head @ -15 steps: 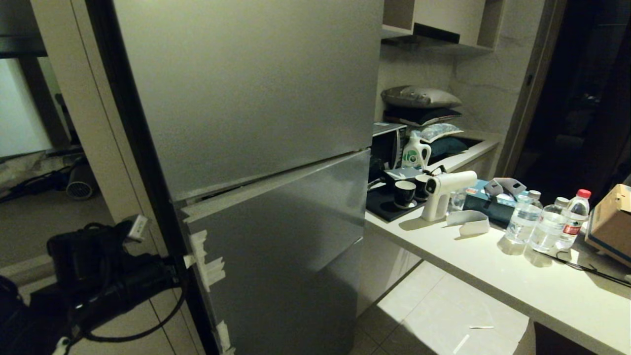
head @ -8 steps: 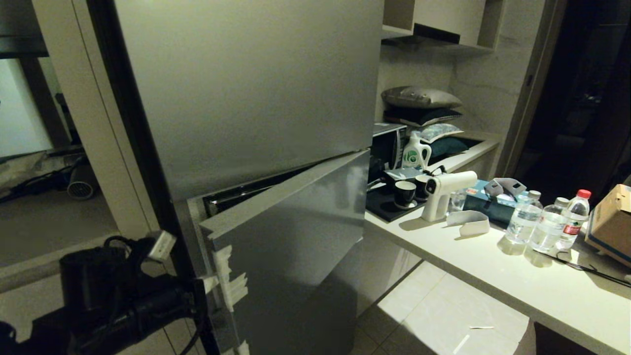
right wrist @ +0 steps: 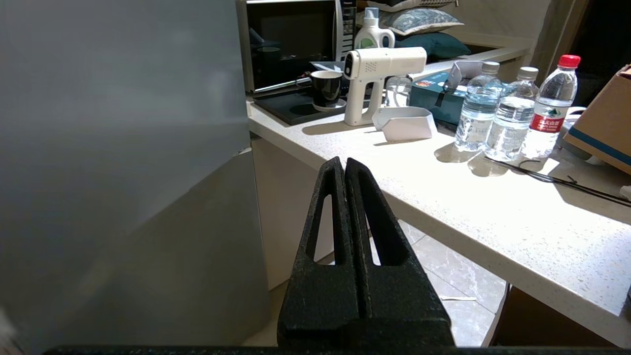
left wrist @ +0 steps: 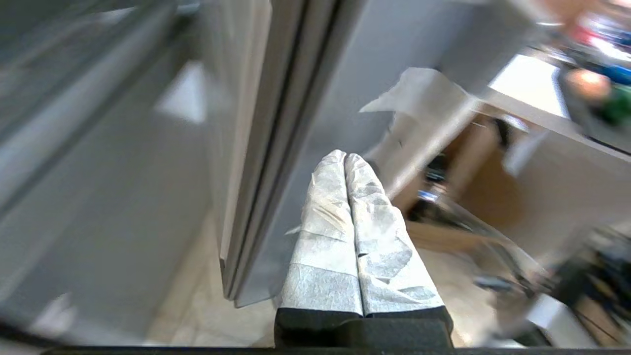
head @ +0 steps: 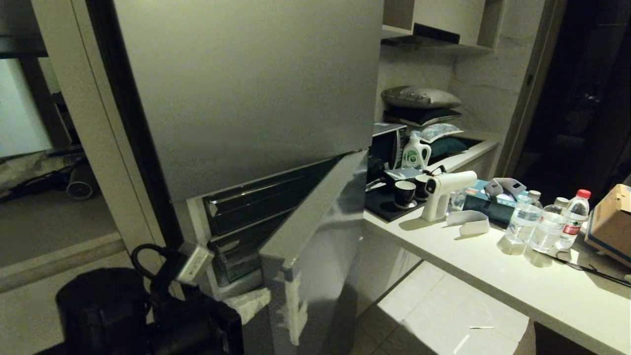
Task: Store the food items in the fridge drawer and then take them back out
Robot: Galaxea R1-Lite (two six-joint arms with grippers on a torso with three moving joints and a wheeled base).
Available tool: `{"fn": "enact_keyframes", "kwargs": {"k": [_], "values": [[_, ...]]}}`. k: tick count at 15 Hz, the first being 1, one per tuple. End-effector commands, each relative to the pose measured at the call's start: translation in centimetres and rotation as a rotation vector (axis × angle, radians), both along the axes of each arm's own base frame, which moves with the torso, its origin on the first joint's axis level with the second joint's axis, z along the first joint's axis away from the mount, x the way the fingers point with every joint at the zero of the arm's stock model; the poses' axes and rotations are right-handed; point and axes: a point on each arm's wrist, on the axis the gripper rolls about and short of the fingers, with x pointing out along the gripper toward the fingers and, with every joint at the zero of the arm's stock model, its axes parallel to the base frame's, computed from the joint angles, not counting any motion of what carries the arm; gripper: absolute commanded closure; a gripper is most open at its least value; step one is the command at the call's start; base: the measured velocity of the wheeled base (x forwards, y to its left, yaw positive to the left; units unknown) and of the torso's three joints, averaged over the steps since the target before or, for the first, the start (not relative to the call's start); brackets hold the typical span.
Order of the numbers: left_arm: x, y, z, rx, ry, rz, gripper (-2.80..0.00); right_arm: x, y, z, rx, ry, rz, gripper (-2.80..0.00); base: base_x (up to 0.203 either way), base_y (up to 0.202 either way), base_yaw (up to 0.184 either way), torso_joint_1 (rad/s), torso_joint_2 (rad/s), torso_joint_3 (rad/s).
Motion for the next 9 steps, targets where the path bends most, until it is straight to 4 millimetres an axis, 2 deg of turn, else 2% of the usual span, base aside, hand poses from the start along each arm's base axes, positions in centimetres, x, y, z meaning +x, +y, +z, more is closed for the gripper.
{"fn": "enact_keyframes", "kwargs": {"k": [1, 4, 7, 9], "values": [[-2.2, -2.1, 1.3, -0.054, -0.033, -0.111, 0.0, 0.2, 0.0, -0.8, 0.0, 0.028, 0.0, 0.0, 0.0, 0.0, 0.0, 0.0, 0.0, 0.0], [-4.1, -5.3, 2.8, -0.139, -0.046, -0.179, 0.0, 0.2, 0.0, -0.8, 0.002, 0.028, 0.0, 0.0, 0.0, 0.0, 0.0, 0.0, 0.0, 0.0], [-4.4, -4.7, 3.8, -0.16, -0.09, -0.058, 0.0, 0.2, 0.0, -0.8, 0.002, 0.028, 0.0, 0.0, 0.0, 0.0, 0.0, 0.0, 0.0, 0.0], [-5.1, -3.3, 5.9, -0.217, -0.177, 0.008, 0.0, 0.2, 0.0, -0.8, 0.002, 0.028, 0.0, 0.0, 0.0, 0.0, 0.0, 0.0, 0.0, 0.0]]}}
